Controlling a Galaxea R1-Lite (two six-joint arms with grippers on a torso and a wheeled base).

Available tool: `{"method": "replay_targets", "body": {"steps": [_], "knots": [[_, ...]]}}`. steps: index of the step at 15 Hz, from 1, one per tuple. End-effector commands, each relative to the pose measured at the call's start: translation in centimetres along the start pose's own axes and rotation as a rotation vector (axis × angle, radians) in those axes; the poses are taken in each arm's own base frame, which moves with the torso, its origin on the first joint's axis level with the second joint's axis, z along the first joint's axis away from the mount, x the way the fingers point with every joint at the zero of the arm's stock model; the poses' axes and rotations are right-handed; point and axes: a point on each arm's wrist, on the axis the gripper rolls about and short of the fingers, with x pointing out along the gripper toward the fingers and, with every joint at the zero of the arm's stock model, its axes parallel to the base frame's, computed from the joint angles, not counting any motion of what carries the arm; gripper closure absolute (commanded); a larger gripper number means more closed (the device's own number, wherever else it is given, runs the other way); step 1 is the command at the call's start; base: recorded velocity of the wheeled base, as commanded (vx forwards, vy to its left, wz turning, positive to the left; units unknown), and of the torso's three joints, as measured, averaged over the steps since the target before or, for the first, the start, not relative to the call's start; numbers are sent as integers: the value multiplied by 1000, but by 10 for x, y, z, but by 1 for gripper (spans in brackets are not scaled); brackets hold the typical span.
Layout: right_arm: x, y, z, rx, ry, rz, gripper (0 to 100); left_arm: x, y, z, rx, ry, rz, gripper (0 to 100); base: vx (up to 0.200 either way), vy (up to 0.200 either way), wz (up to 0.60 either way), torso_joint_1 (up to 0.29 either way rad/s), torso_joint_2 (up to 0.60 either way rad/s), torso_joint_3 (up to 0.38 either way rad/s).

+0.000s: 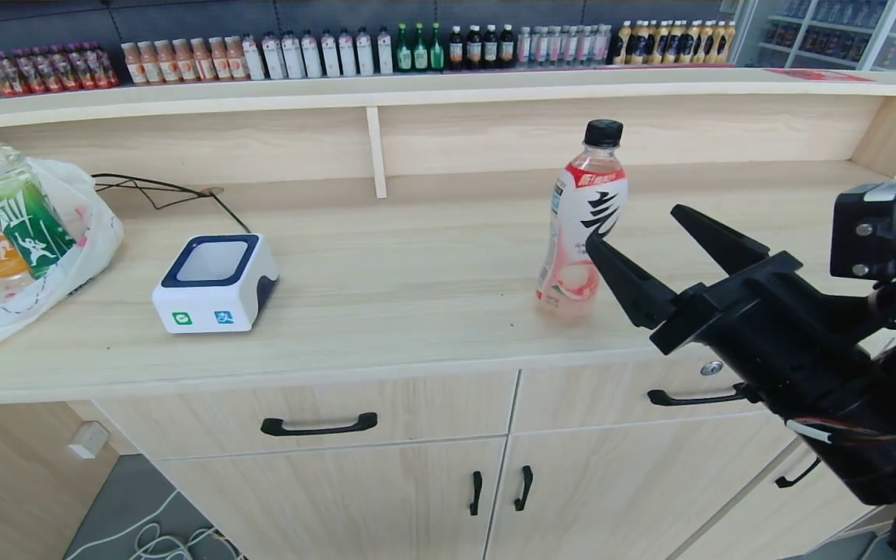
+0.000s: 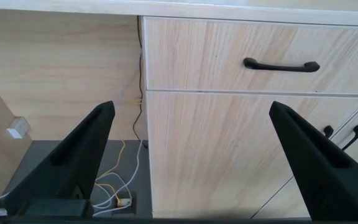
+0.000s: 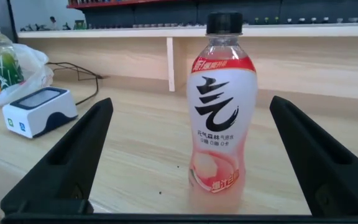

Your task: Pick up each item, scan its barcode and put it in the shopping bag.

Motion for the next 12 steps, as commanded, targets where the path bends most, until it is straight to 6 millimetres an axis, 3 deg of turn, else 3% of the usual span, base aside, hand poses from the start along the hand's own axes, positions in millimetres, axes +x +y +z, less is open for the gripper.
{"method": "replay_targets", "body": {"steps": [1, 7, 12], "knots": [[3, -3, -15, -11, 51, -11, 0, 0, 0, 0, 0, 0, 0, 0, 0, 0, 0, 0, 0, 0], [9, -13, -44, -46, 141, -50, 0, 0, 0, 0, 0, 0, 0, 0, 0, 0, 0, 0, 0, 0], [12, -18, -46, -53, 143, -68, 0, 0, 0, 0, 0, 0, 0, 0, 0, 0, 0, 0, 0, 0]]}}
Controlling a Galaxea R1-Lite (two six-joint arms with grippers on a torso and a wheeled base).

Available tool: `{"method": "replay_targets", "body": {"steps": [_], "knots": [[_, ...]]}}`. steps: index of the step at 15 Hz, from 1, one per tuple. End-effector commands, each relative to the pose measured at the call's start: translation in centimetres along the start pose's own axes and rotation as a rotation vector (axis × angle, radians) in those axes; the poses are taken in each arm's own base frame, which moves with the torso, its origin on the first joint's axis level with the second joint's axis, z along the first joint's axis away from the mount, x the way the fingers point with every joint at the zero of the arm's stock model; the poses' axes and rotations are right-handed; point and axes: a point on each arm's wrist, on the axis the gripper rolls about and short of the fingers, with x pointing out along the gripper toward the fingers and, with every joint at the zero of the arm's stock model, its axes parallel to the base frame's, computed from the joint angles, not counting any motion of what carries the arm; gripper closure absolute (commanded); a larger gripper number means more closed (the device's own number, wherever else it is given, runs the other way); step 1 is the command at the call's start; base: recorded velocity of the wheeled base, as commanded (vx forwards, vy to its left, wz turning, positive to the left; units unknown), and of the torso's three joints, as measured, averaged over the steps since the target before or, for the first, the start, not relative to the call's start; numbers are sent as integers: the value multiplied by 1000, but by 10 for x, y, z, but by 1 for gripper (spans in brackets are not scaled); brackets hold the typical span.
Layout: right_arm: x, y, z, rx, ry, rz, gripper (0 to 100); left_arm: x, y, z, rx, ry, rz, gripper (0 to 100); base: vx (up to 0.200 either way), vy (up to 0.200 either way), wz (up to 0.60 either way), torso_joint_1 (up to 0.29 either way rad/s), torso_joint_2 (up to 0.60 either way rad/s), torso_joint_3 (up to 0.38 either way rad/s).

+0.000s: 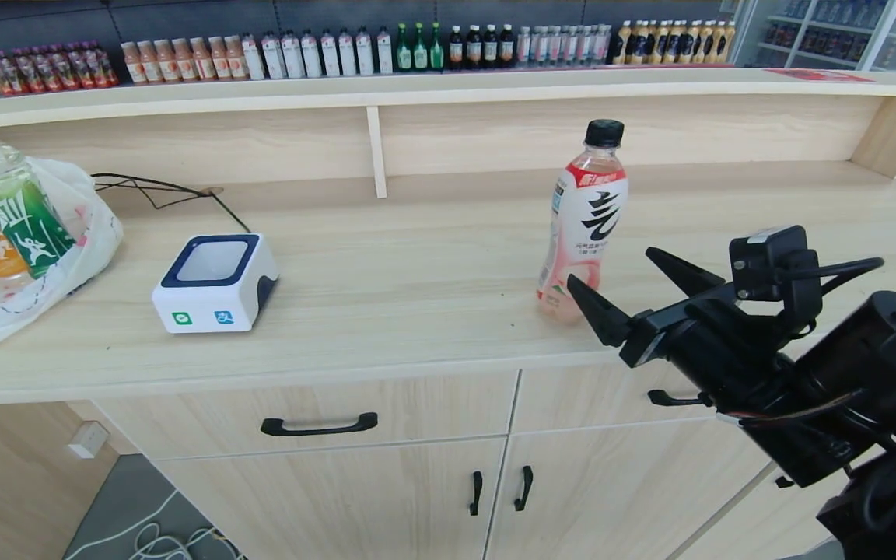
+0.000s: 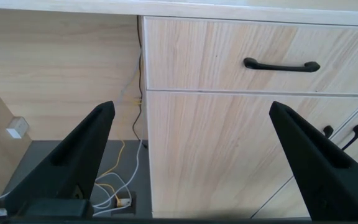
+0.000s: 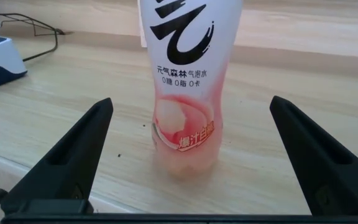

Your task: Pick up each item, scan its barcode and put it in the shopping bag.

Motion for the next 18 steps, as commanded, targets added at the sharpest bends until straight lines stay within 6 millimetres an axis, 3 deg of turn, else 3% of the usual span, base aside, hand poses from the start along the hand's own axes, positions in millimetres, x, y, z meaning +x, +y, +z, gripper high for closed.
{"method": "replay_targets", "body": {"steps": [1, 5, 9, 14, 18], "knots": [[1, 0, 1, 0, -6, -2, 0, 0, 0, 0, 0, 0, 0, 0, 0, 0, 0, 0, 0, 0], [-3, 2, 4, 12, -6, -34, 0, 0, 0, 0, 0, 0, 0, 0, 0, 0, 0, 0, 0, 0], [4, 26, 11, 72, -26, -100, 0, 0, 0, 0, 0, 0, 0, 0, 0, 0, 0, 0, 0, 0], [12, 32, -4, 93, 18, -114, 0, 0, 0, 0, 0, 0, 0, 0, 0, 0, 0, 0, 0, 0], [34, 35, -8, 98, -7, -122, 0, 0, 0, 0, 0, 0, 0, 0, 0, 0, 0, 0, 0, 0]]}}
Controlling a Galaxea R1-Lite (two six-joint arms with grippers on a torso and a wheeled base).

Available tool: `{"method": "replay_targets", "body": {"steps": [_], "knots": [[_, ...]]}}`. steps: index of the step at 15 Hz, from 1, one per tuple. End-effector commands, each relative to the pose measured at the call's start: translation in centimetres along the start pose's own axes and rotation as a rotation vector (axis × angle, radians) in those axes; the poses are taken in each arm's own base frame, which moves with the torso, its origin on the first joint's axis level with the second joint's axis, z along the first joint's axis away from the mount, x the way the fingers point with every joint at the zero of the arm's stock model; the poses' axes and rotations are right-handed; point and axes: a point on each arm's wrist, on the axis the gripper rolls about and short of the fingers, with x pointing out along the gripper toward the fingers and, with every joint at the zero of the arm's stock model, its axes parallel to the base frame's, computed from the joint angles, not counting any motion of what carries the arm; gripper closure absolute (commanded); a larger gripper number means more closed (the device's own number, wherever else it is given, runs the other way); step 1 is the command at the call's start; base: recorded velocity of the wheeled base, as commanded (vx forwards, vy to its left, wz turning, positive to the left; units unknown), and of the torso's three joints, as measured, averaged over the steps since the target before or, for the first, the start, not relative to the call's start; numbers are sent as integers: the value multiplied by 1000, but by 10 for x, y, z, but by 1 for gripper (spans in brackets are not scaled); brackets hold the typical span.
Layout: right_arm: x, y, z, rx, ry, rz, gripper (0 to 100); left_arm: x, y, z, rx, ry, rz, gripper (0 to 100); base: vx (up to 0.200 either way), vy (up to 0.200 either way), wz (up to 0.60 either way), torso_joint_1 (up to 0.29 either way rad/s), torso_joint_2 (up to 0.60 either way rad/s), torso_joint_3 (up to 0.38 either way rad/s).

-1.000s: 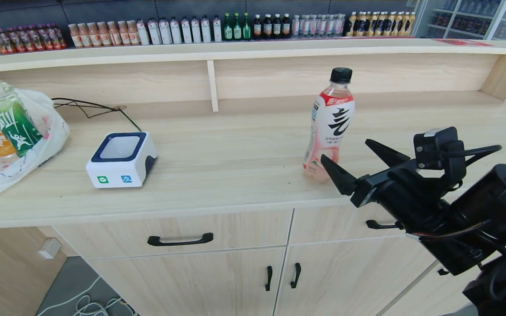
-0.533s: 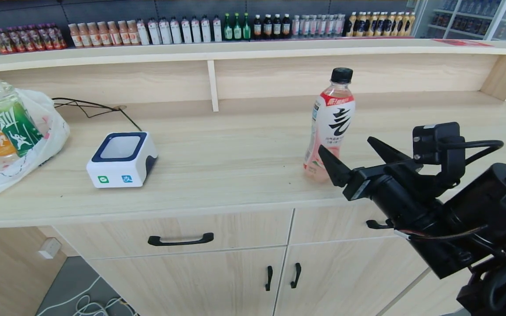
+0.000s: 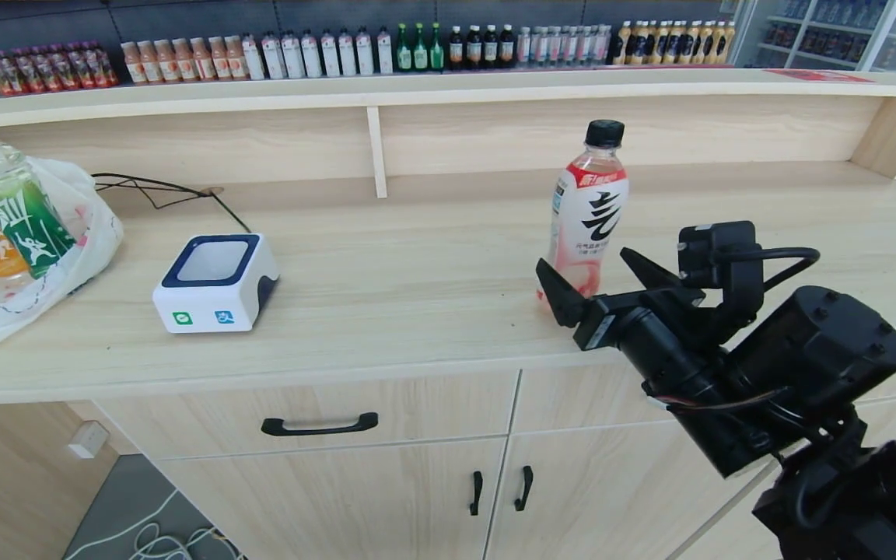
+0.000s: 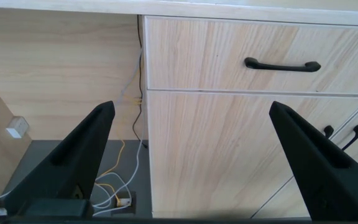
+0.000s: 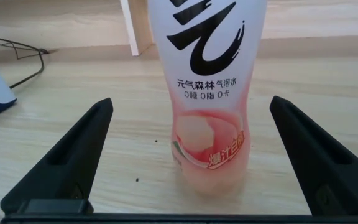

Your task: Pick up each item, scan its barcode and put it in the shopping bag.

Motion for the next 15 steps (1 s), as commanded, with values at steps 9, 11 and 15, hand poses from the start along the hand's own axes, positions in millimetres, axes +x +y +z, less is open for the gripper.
{"method": "replay_targets", "body": {"steps": [9, 11, 15], "knots": [[34, 7, 0, -8, 24, -1, 0, 0, 0, 0, 0, 0, -2, 0, 0, 0, 0, 0, 0, 0], [42, 5, 6, -9, 16, -11, 0, 0, 0, 0, 0, 0, 0, 0, 0, 0, 0, 0, 0, 0], [53, 0, 13, -17, 23, -9, 0, 0, 0, 0, 0, 0, 0, 0, 0, 0, 0, 0, 0, 0]]}}
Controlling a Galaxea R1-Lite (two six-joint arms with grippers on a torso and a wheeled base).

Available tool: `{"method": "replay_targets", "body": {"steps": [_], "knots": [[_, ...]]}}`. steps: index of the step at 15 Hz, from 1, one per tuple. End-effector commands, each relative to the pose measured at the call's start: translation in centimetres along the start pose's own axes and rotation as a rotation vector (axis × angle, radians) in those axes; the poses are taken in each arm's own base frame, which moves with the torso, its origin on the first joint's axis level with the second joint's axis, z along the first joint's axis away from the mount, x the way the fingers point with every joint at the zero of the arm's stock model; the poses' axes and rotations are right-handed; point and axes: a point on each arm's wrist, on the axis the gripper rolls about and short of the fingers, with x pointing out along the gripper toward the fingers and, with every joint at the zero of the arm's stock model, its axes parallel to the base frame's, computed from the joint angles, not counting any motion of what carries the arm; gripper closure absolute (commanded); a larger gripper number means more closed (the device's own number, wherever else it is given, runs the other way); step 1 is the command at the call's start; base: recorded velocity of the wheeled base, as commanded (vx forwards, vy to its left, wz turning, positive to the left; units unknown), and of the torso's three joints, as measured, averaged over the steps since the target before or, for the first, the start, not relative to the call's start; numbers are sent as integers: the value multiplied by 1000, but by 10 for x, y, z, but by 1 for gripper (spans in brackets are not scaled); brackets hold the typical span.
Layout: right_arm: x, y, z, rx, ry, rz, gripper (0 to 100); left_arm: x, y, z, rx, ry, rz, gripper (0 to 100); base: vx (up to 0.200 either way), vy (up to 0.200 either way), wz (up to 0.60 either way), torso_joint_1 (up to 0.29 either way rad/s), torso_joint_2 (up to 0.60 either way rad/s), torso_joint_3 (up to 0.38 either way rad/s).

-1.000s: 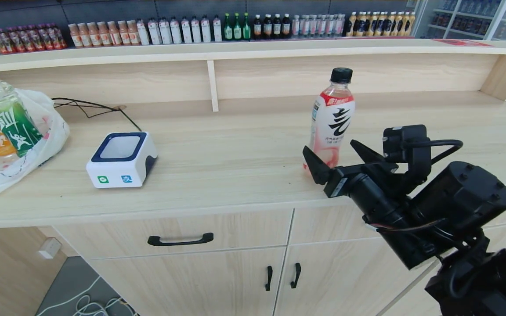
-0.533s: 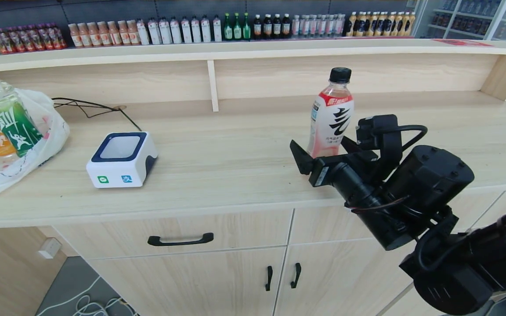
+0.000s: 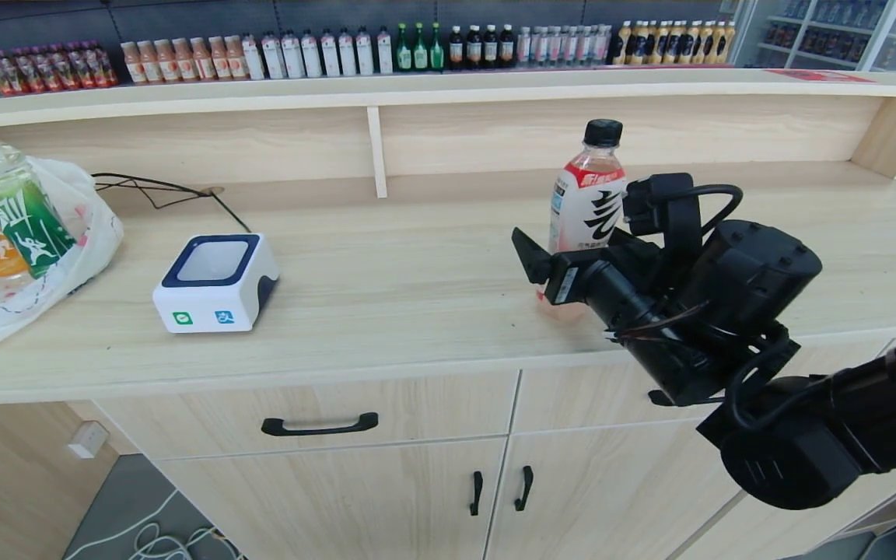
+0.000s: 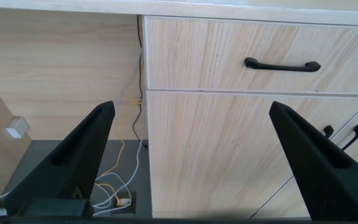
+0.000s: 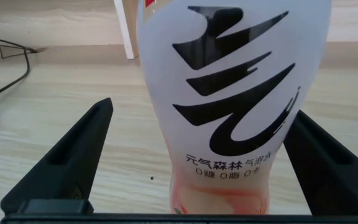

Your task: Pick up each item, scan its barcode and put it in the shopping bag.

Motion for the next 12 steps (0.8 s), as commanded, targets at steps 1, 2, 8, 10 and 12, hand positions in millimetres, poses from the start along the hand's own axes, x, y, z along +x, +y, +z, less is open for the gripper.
{"method": "replay_targets", "body": {"steps": [1, 2, 8, 10, 12], "knots": [[2, -1, 4, 2, -10, 0, 0, 0, 0, 0, 0, 0, 0, 0, 0, 0, 0, 0, 0, 0], [2, -1, 4, 2, -10, 0, 0, 0, 0, 0, 0, 0, 0, 0, 0, 0, 0, 0, 0, 0], [1, -1, 2, 0, -5, 11, 0, 0, 0, 0, 0, 0, 0, 0, 0, 0, 0, 0, 0, 0], [1, -1, 3, 1, -6, 14, 0, 0, 0, 0, 0, 0, 0, 0, 0, 0, 0, 0, 0, 0], [1, 0, 2, 0, -5, 26, 0, 0, 0, 0, 0, 0, 0, 0, 0, 0, 0, 0, 0, 0]]}}
